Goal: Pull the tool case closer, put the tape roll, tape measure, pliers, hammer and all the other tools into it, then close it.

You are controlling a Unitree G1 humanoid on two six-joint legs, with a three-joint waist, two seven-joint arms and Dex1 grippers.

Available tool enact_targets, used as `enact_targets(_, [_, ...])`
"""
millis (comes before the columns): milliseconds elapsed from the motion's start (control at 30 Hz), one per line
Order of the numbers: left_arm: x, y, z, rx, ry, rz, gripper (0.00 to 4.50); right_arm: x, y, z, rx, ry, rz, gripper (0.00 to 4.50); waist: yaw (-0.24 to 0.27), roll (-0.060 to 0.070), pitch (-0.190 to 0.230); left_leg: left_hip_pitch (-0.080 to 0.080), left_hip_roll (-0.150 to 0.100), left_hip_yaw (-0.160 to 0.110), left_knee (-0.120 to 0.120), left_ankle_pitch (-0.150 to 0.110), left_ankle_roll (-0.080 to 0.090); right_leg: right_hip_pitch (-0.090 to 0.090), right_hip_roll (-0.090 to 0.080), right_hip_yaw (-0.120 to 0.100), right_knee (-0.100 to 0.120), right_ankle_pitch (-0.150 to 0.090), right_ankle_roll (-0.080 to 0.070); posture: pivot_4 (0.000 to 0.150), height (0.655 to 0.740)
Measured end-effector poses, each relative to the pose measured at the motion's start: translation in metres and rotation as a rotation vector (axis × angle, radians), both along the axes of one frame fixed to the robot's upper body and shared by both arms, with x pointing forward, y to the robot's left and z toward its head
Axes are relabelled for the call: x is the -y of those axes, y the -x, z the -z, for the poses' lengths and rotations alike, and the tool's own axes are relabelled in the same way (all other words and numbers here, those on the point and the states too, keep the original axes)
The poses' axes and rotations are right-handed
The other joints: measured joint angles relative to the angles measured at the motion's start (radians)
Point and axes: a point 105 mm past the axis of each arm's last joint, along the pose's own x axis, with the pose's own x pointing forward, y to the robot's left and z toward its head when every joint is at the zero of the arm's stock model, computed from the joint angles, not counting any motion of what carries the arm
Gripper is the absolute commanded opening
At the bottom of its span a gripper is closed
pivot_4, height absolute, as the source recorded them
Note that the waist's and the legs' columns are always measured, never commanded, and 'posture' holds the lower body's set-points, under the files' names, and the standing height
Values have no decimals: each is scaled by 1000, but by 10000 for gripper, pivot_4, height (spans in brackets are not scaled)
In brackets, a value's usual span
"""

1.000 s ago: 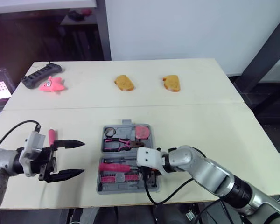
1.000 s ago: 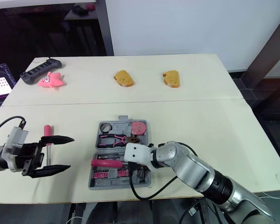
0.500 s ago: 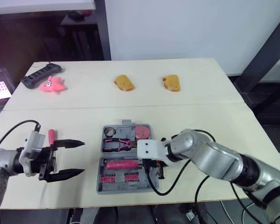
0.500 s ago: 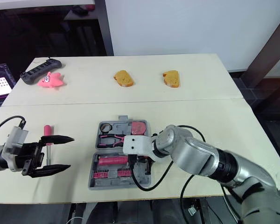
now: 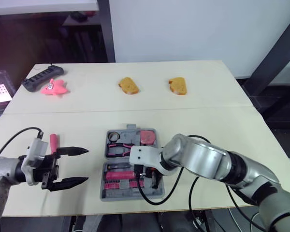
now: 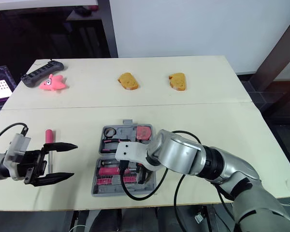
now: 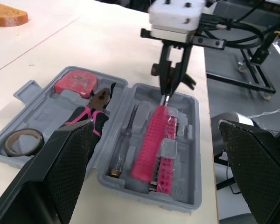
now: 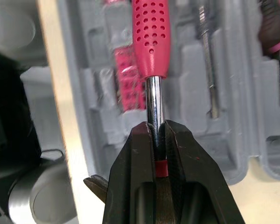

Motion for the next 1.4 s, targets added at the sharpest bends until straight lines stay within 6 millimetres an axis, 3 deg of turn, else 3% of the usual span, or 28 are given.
enact_targets(733, [0, 0, 0, 2, -1, -6, 45000, -11, -9, 14, 5, 6, -5, 614, -7, 0, 0, 0, 0, 0, -1, 0, 0, -1, 0, 0, 0, 0, 0, 1500, 7400])
enact_targets(1033, [0, 1, 1, -3, -1, -5, 45000, -15, -6, 0, 32, -6, -60, 614, -5, 0, 0, 0, 0, 0, -2, 0, 0, -1, 0, 0, 0, 0, 0, 1500, 7400])
enact_targets(1400, [0, 1, 1, -3, -2, 3, 45000, -16, -2, 2, 19, 14, -48, 614, -4, 0, 0, 0, 0, 0, -2, 0, 0, -2, 0, 0, 0, 0, 0, 1500, 7400])
